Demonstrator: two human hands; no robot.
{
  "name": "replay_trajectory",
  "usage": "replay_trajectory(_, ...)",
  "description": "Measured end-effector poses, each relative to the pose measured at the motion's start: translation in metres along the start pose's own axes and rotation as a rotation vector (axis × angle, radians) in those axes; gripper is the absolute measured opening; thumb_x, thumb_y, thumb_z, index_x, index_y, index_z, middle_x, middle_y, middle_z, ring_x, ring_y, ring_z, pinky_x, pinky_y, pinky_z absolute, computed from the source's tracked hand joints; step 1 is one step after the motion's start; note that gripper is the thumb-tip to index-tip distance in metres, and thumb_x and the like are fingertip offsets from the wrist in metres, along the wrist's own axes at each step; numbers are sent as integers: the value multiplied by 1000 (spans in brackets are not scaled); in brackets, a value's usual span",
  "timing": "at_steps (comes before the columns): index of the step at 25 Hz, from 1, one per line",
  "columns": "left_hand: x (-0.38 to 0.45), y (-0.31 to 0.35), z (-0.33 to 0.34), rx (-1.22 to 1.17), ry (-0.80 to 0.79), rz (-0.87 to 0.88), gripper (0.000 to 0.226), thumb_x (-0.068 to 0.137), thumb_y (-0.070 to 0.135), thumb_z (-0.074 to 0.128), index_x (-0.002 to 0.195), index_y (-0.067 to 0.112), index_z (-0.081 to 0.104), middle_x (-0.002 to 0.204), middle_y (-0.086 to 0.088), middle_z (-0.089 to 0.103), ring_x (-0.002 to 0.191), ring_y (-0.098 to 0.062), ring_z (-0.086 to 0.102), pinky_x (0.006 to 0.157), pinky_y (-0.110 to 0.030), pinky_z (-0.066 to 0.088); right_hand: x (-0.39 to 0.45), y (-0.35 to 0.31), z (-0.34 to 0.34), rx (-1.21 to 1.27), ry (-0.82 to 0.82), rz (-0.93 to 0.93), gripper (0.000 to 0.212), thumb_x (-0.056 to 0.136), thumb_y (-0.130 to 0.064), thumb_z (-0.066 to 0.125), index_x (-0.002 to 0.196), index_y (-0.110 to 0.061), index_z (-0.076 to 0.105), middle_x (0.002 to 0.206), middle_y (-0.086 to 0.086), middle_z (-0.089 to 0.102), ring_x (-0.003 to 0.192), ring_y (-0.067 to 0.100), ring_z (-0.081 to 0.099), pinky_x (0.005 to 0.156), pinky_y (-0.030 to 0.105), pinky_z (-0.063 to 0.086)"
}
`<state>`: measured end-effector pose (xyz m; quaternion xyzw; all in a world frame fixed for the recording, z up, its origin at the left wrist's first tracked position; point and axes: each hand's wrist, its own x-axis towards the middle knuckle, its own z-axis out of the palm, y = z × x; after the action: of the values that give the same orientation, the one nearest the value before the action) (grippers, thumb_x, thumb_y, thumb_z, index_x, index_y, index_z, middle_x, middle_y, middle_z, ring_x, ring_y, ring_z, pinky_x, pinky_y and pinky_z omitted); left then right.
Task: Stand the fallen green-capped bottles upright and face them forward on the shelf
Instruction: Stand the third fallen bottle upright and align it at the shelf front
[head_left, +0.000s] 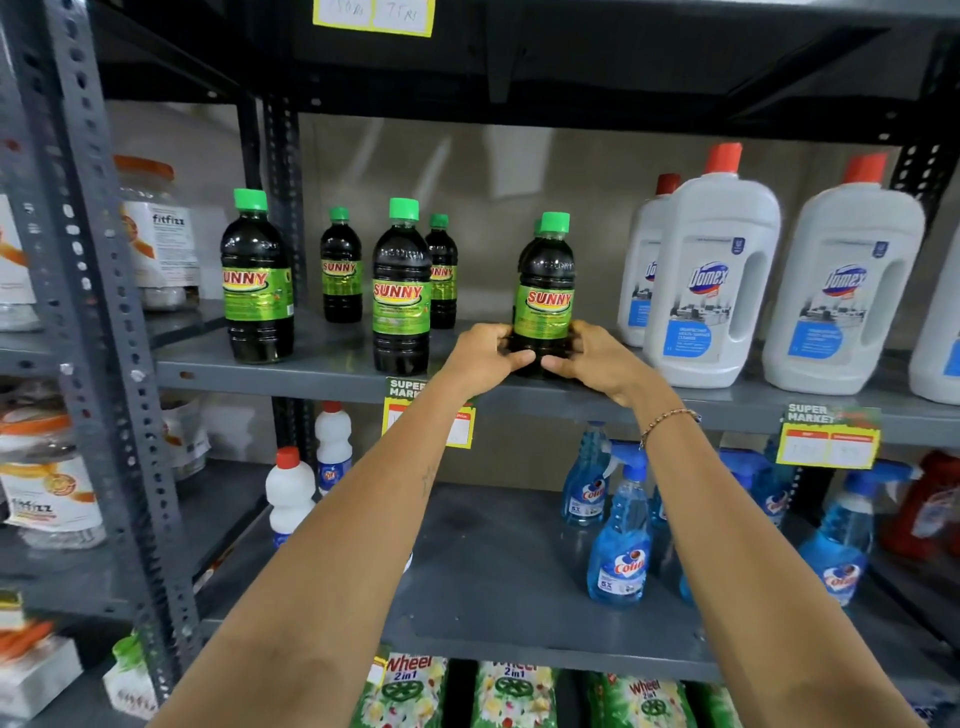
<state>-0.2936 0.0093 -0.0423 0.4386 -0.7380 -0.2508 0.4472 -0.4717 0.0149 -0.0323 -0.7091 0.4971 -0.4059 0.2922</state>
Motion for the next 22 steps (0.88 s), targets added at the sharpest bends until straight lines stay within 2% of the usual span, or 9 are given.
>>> replay_trajectory(6,-6,-3,-6,-59,-20,1,40,83,18,73,122,14,65,114,-3,71,106,-13,65,100,-33,48,-13,-5,-1,6,-23,-46,55,86,-3,68,137,-8,48,130,11,62,120,21,58,107,35,43)
replay_trajectory(11,-13,-4,-12,-120,-46,21,46,81,15,74,125,8,62,116,-8,70,106,-15,65,98,-31,49,-24,-3,-3,82,-28,-90,53,81,-9,75,131,-13,58,123,6,67,117,17,61,105,31,45)
replay_trajectory(17,-14,-7,-10,-58,-15,40,50,81,19,75,128,9,60,118,-5,69,105,-14,66,98,-32,50,-25,-3,-3,97,-51,-111,53,82,-10,74,132,-16,58,127,6,66,120,17,60,108,34,43)
replay_trajectory(22,-16,-4,-9,-55,-25,53,49,82,18,73,129,10,59,117,-4,69,104,-13,65,97,-27,49,-26,0,-5,119,-56,-105,52,83,-8,73,132,-15,58,125,6,67,119,16,61,108,34,44)
